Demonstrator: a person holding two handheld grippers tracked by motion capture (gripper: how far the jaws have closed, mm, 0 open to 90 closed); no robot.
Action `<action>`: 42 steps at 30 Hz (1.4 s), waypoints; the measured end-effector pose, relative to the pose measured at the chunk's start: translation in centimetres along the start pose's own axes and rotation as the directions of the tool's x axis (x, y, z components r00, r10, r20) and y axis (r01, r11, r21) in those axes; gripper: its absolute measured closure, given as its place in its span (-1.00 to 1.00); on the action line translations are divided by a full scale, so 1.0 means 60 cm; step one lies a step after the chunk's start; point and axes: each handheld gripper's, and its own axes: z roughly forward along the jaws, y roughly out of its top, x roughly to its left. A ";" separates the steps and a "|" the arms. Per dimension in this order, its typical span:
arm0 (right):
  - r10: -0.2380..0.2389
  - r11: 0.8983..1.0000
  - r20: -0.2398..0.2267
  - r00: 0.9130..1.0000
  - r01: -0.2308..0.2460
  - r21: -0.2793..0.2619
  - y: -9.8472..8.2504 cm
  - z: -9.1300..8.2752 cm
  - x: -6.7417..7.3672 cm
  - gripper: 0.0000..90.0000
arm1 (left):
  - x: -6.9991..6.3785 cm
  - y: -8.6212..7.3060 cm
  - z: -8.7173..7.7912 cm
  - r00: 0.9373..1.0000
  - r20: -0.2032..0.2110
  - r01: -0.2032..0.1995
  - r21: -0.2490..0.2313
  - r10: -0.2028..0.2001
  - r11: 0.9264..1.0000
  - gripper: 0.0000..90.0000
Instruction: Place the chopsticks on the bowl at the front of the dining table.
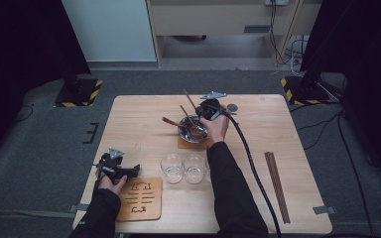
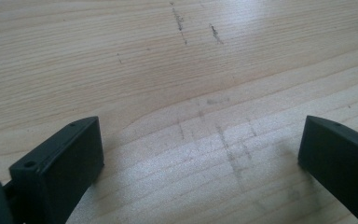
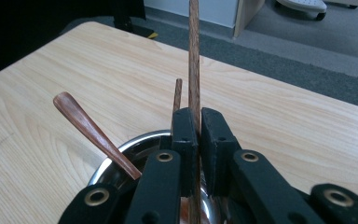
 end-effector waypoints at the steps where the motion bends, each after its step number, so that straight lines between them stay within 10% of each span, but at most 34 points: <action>1: -0.003 1.000 0.000 1.000 0.003 0.007 -0.001 0.002 0.000 0.88 | 0.000 0.000 0.000 1.000 0.000 0.000 0.000 0.000 1.000 -1.00; 42: 0.023 0.992 -0.001 1.000 -0.022 0.120 -0.050 0.060 0.003 0.88 | 0.000 0.000 0.000 1.000 0.000 0.000 0.000 0.000 1.000 -1.00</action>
